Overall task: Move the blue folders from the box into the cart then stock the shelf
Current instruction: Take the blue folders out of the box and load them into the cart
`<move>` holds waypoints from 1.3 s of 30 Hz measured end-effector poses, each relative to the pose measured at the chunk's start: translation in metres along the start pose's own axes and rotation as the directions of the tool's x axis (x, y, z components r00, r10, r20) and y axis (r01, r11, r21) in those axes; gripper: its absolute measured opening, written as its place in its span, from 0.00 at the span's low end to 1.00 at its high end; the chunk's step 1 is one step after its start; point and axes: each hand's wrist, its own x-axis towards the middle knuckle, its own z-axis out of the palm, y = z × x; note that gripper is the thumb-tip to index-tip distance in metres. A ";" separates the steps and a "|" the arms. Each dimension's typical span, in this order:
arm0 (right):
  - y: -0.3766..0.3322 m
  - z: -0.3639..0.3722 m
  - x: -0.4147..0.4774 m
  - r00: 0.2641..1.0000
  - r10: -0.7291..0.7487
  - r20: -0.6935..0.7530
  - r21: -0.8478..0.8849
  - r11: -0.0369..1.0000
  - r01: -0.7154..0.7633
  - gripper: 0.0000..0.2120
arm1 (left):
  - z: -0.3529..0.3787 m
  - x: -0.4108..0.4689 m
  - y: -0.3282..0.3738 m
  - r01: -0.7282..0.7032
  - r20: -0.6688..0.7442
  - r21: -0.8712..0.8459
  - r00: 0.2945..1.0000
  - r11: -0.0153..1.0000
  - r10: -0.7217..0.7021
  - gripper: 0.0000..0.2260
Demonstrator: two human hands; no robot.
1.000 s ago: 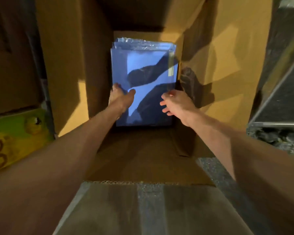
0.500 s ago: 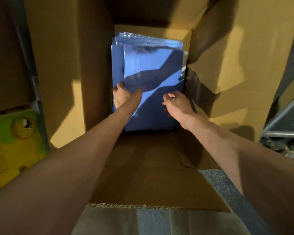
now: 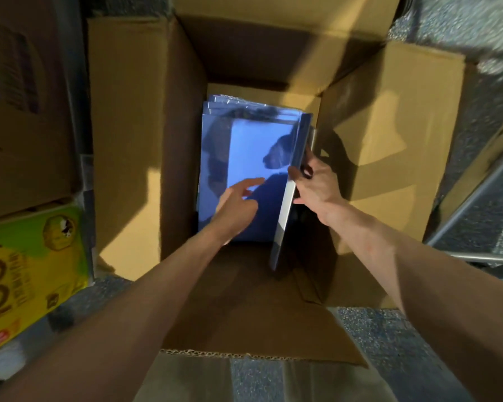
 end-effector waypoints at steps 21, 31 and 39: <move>0.006 -0.001 -0.010 1.000 -0.027 -0.003 0.046 0.999 0.027 0.20 | 0.012 0.000 -0.003 -0.063 -0.081 -0.098 0.995 0.993 0.055 0.26; 0.018 -0.005 -0.021 0.980 0.054 -0.194 -0.011 0.998 -0.057 0.18 | 0.031 -0.016 0.002 0.052 0.324 -0.150 0.946 0.987 -0.001 0.27; 0.004 -0.011 -0.026 0.984 0.045 -0.174 -0.098 0.993 -0.063 0.16 | 0.003 -0.030 0.018 0.013 0.298 -0.043 0.954 0.999 0.001 0.25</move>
